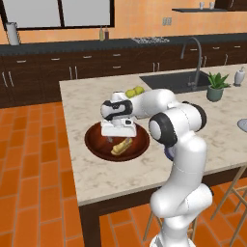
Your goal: Place one bun and one sausage from the bowl on each plate.
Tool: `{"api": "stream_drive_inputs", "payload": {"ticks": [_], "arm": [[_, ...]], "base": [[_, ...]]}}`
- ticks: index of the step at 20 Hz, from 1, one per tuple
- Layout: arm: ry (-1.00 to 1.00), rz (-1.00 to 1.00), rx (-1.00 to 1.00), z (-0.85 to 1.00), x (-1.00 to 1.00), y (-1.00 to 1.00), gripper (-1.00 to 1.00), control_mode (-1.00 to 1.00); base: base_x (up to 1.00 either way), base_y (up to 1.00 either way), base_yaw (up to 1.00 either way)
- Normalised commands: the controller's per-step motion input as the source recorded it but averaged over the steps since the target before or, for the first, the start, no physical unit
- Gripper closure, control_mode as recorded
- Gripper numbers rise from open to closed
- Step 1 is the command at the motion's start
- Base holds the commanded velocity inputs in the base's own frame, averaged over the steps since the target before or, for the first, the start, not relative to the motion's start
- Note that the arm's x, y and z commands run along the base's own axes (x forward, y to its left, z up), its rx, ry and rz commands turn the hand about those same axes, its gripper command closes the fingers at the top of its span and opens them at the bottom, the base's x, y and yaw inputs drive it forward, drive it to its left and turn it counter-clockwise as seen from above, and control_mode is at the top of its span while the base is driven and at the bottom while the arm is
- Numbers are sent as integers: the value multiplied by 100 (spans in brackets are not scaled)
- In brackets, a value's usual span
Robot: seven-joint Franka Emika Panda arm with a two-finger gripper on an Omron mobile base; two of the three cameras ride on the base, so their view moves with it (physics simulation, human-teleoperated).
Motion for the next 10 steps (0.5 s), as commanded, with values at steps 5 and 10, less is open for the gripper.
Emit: {"api": "stream_drive_inputs", "payload": {"ticks": [5, 10], "arm": [[8, -8, -2, -7, -19, 0, -100, -100], [16, 0, -9, 0, -9, 0, -100, -100]], "base": [[0, 0, 0], [0, 0, 0]]}}
